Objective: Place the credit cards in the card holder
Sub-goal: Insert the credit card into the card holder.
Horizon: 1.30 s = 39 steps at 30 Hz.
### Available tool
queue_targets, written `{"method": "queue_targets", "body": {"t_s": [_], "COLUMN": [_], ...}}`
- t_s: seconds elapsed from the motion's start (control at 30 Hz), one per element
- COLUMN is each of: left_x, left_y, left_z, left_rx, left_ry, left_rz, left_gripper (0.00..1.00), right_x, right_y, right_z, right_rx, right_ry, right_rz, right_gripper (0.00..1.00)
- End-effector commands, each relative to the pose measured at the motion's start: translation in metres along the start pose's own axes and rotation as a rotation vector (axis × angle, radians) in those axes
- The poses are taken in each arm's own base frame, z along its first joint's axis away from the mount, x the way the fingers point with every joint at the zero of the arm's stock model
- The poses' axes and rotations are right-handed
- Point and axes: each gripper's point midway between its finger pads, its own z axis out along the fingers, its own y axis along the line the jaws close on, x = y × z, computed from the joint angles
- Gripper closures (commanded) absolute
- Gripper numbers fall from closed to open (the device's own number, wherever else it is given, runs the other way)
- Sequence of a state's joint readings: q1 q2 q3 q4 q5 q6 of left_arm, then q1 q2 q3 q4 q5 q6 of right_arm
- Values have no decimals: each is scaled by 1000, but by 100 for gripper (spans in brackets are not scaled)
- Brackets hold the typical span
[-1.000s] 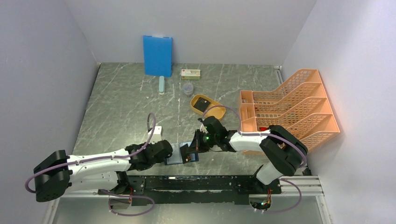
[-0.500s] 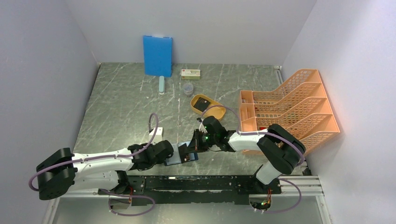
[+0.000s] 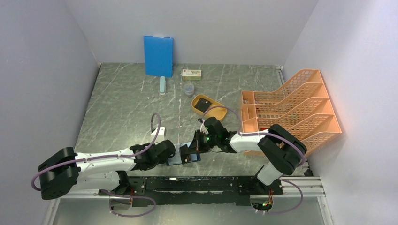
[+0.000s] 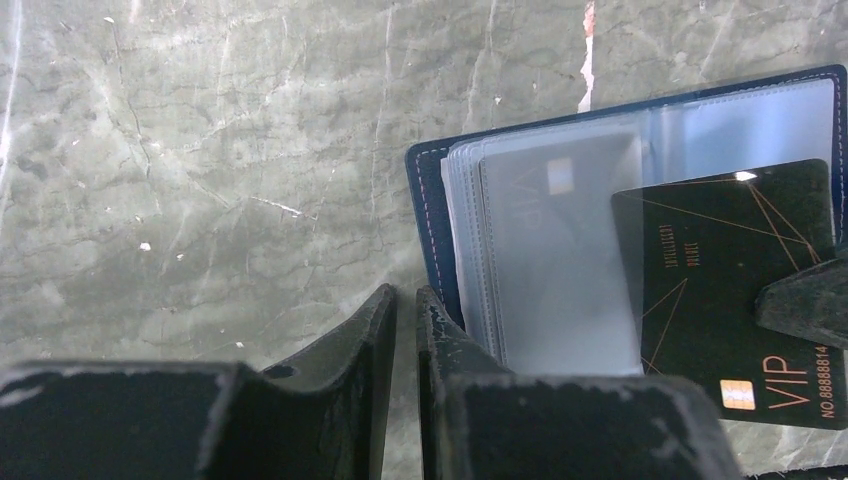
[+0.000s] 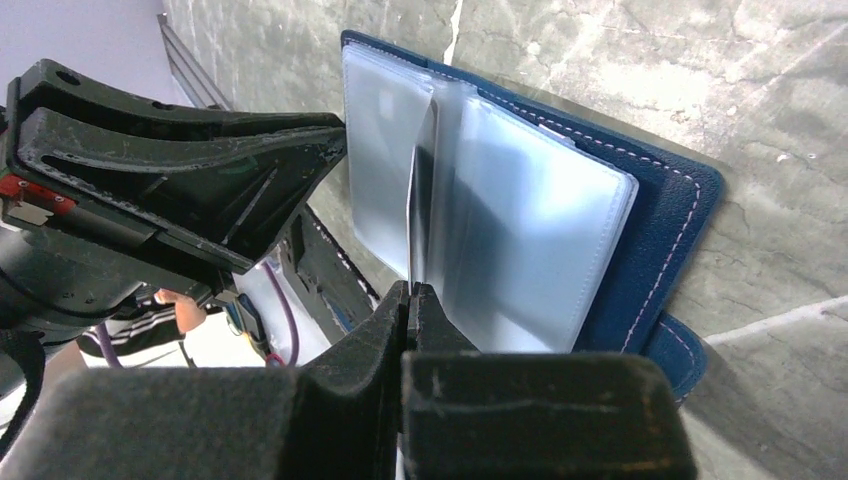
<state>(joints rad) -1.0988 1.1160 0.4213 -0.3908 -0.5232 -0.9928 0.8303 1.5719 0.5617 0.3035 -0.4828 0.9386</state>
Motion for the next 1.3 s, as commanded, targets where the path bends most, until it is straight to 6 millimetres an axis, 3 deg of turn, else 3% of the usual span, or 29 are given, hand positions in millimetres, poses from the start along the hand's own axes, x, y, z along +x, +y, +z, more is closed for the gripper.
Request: {"method": "queue_targets", "body": {"t_s": [0.0, 0.5, 1.27], "left_x": [8, 11, 17], "left_y": [0, 1, -1], "left_z": [3, 3, 6], "left_rx": [4, 8, 22], "left_ry": [37, 45, 66], "left_rz": [10, 8, 6], "left_gripper": [81, 82, 82], "right_x": [-3, -11, -9], "right_y": [-4, -27, -44], "right_z": [3, 8, 11], "right_rx": [-7, 77, 118], "right_ry": [-29, -91, -117], "right_rz": [5, 18, 63], "right_gripper": [100, 100, 100]}}
